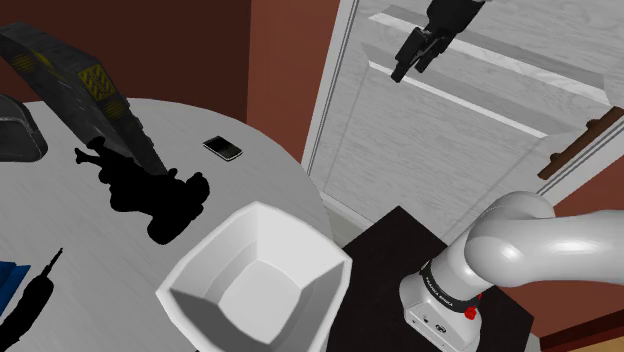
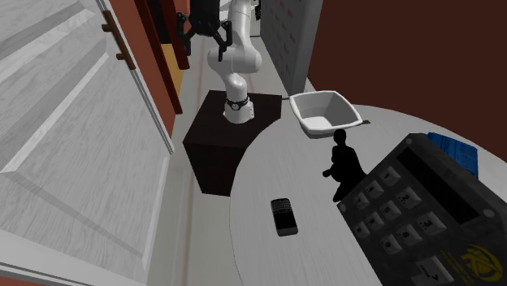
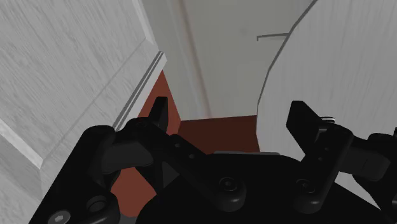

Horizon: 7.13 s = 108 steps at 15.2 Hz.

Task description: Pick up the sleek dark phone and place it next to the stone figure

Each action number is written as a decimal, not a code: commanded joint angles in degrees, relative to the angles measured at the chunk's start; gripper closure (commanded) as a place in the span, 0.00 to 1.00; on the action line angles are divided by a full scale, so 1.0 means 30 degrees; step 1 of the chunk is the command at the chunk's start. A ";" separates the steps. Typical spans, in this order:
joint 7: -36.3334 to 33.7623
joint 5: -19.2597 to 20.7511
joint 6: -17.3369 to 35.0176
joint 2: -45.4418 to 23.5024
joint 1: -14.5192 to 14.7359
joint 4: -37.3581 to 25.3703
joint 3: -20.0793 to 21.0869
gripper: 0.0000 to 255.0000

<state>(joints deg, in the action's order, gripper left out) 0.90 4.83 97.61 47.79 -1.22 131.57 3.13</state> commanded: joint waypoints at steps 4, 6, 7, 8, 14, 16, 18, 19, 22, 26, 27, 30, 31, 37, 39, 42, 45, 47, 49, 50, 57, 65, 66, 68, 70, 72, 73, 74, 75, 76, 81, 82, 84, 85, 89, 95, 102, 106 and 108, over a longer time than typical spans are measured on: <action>-0.0093 -0.0303 0.1633 -0.1311 0.0309 0.0387 0.0272 0.00; -0.0144 -0.0485 0.2701 -0.2272 0.0513 0.0535 0.0461 0.00; -0.0166 -0.0570 0.3227 -0.2776 0.0612 0.0576 0.0558 0.00; -0.0187 -0.0650 0.3746 -0.3295 0.0711 0.0594 0.0656 0.00; -0.0280 -0.1030 0.6677 -0.6679 0.1238 0.0239 0.1302 0.00; -0.0311 -0.1102 0.7565 -0.7890 0.1397 -0.0054 0.1530 0.00; -0.0345 -0.1143 0.8398 -0.9132 0.1543 -0.0434 0.1769 0.00; -0.0366 -0.1148 0.8793 -0.9763 0.1615 -0.0655 0.1888 0.00; -0.0444 -0.1100 0.9882 -1.1689 0.1825 -0.1443 0.2249 0.00; -0.0598 -0.0872 1.1098 -1.4315 0.2122 -0.2779 0.2710 0.00; -0.0645 -0.0785 1.1357 -1.4980 0.2201 -0.3163 0.2820 0.00; -0.0802 -0.0463 1.2023 -1.6988 0.2475 -0.4434 0.3114 0.00; -0.0856 -0.0338 1.2207 -1.7662 0.2581 -0.4898 0.3200 0.00; -0.1130 0.0486 1.2904 -2.1745 0.3397 -0.8118 0.3549 0.00; -0.1166 0.0687 1.2969 -2.2786 0.3652 -0.9055 0.3597 0.00; -0.1283 0.0875 1.3488 -2.3342 0.3739 -0.9078 0.3505 0.00; -0.1402 0.1064 1.3989 -2.3919 0.3832 -0.9141 0.3404 0.00; -0.1463 0.1162 1.4247 -2.4226 0.3883 -0.9182 0.3348 0.00; -0.1463 0.1163 1.4245 -2.4229 0.3883 -0.9188 0.3347 0.00; -0.1463 0.1163 1.4245 -2.4229 0.3884 -0.9188 0.3347 0.00; -0.1449 0.1160 1.4257 -2.4236 0.3873 -0.9182 0.3345 1.00; -0.1427 0.1109 1.4043 -2.4089 0.3862 -0.9252 0.3379 1.00; -0.1391 0.1056 1.3841 -2.3950 0.3841 -0.9319 0.3410 1.00; -0.1323 0.0955 1.3428 -2.3688 0.3803 -0.9476 0.3467 1.00; -0.1256 0.0857 1.3012 -2.3436 0.3768 -0.9646 0.3520 1.00; -0.1192 0.0761 1.2590 -2.3195 0.3737 -0.9834 0.3568 1.00; -0.1161 0.0715 1.2377 -2.3080 0.3723 -0.9934 0.3590 1.00; -0.1131 0.0671 1.2162 -2.2967 0.3710 -1.0039 0.3612 1.00; -0.1102 0.0627 1.1947 -2.2858 0.3697 -1.0149 0.3633 1.00; -0.1073 0.0585 1.1730 -2.2752 0.3685 -1.0263 0.3652 1.00; -0.0949 0.0401 1.0694 -2.2300 0.3641 -1.0861 0.3732 1.00; -0.1355 0.0468 1.0815 -2.2032 0.3881 -1.0466 0.3830 1.00; -0.2187 0.0611 1.1022 -2.1543 0.4372 -0.9756 0.4033 1.00; -0.2612 0.0689 1.1109 -2.1323 0.4621 -0.9439 0.4141 1.00; -0.4377 0.1040 1.1345 -2.0600 0.5648 -0.8413 0.4599 1.00; -0.7183 0.1693 1.1396 -1.9998 0.7269 -0.7579 0.5352 1.00; -1.0616 0.2669 1.1014 -2.0057 0.9293 -0.7649 0.6255 1.00; -1.2600 0.3333 1.0581 -2.0470 1.0536 -0.8195 0.6734 1.00; -1.3581 0.3690 1.0304 -2.0780 1.1192 -0.8608 0.6948 1.00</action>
<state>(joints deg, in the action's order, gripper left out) -38.55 15.56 129.15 -14.17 31.39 106.41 23.52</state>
